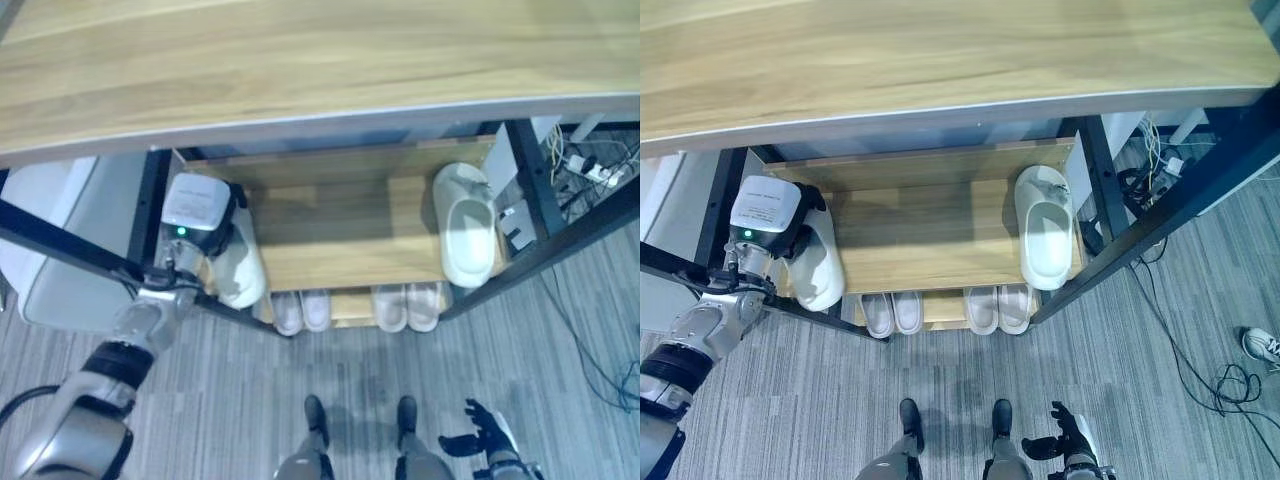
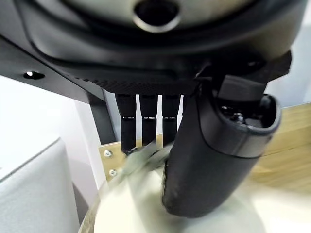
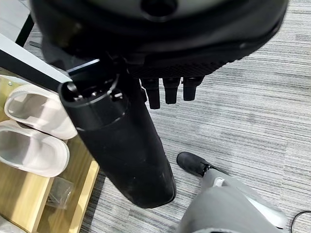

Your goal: Arrange the slippers neatly on the shoe rack.

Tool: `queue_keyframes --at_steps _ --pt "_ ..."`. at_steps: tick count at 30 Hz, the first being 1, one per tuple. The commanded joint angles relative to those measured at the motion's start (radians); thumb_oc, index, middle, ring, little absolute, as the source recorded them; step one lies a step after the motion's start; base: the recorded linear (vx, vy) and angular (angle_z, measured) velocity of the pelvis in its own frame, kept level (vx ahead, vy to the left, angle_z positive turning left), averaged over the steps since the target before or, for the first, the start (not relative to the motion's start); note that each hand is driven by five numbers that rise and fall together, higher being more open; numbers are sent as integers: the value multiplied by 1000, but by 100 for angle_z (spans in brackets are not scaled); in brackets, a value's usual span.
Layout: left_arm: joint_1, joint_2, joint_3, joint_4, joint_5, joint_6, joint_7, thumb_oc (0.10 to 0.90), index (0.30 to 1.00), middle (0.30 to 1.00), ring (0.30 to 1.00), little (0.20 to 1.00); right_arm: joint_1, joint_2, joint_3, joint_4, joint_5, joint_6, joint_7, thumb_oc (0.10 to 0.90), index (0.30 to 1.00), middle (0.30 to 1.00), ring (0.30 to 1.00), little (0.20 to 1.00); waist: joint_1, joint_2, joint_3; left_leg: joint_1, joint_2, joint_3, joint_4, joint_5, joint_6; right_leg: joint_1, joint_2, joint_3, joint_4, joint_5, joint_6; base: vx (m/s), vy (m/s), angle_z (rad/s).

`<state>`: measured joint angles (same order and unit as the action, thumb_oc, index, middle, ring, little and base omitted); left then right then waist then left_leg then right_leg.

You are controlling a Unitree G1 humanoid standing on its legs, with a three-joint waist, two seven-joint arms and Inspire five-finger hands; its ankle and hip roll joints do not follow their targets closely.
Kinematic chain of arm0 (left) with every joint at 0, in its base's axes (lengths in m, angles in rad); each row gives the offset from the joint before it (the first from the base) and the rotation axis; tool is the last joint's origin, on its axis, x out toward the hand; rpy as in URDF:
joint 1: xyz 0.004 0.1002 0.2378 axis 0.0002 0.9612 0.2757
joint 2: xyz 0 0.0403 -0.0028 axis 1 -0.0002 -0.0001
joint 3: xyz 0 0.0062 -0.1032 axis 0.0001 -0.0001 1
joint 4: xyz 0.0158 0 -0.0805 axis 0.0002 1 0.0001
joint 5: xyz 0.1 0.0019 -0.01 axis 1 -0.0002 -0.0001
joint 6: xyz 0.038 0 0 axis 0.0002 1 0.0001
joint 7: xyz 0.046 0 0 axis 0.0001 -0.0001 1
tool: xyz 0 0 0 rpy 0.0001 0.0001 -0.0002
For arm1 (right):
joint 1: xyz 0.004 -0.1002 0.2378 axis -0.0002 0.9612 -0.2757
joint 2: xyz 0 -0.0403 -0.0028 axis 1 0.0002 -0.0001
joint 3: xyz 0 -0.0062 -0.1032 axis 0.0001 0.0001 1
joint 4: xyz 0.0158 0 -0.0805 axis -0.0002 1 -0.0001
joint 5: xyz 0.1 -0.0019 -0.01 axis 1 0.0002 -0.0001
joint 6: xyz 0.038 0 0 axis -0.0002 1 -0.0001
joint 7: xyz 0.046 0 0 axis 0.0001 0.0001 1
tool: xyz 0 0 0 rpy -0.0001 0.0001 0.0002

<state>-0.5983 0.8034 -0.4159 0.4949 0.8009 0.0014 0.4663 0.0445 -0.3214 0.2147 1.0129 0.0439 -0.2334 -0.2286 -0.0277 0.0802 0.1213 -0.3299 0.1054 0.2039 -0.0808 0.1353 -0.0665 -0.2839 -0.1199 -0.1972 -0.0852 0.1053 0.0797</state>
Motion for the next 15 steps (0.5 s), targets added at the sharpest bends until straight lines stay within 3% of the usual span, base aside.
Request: queue_keyframes --at_steps 1,5,10,15 --pt "-110 -8 47 -43 33 -15 66 400 300 300 300 300 14 -38 -3 -76 29 -37 -31 800 900 900 900 900 2 0 -27 -23 48 -37 -7 -7 -84 -52 -103 12 -2 10 110 0 0 0" --pt "-115 -56 25 -77 41 -34 79 400 300 300 300 300 12 -37 -3 -73 29 -41 -42 800 900 900 900 900 -2 -4 -22 -27 51 -37 -7 -7 -85 -58 -103 15 -2 11 110 0 0 0" --pt "-204 -137 -54 -154 59 -67 89 400 300 300 300 300 2 -40 4 -63 40 -43 -54 800 900 900 900 900 -19 -8 -10 -39 55 -34 -7 -6 -85 -74 -100 22 -2 15 112 5 -2 -3" --pt "-323 -208 -137 -130 44 -77 96 400 300 300 300 300 -4 -55 1 -70 53 -47 -61 800 900 900 900 900 -38 -13 9 -47 61 -25 -7 -4 -85 -94 -97 34 -2 21 113 19 -17 -9"
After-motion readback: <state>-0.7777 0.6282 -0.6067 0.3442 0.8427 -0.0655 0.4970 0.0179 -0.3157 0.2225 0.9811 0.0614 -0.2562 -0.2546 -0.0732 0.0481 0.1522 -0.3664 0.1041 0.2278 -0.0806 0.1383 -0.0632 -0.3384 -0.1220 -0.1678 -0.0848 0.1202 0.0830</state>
